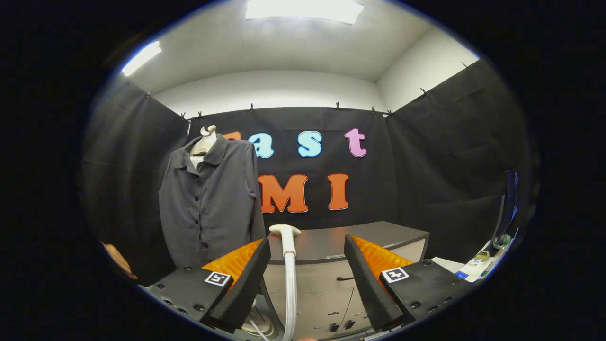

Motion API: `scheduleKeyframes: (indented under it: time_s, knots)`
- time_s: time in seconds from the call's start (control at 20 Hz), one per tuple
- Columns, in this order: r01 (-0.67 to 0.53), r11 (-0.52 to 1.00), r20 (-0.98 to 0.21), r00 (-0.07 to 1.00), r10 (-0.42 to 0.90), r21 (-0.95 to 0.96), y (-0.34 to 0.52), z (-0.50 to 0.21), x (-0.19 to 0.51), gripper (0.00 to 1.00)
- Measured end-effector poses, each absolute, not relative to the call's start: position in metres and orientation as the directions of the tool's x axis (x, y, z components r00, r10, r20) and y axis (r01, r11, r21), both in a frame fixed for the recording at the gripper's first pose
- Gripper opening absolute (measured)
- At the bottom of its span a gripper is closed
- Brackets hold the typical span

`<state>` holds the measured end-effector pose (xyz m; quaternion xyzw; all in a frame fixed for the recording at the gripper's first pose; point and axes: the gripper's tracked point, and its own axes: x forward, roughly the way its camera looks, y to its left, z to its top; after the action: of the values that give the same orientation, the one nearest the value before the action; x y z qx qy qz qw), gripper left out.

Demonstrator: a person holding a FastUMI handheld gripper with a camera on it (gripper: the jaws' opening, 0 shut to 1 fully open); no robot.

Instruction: Iron the clothes twice with a garment steamer, once on the left side and once on the right side.

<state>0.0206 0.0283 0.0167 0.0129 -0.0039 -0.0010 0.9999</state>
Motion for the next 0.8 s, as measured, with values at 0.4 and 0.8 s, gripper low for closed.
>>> scheduleKeyframes:
  time_s: [0.4,0.8]
  knots:
    - [-0.08,0.997,-0.042,0.996,0.079,-0.016,0.062,0.059,0.121,1.0]
    - [-0.114,0.986,-0.247,0.958,0.142,0.122,0.084,0.021,0.281,1.0]
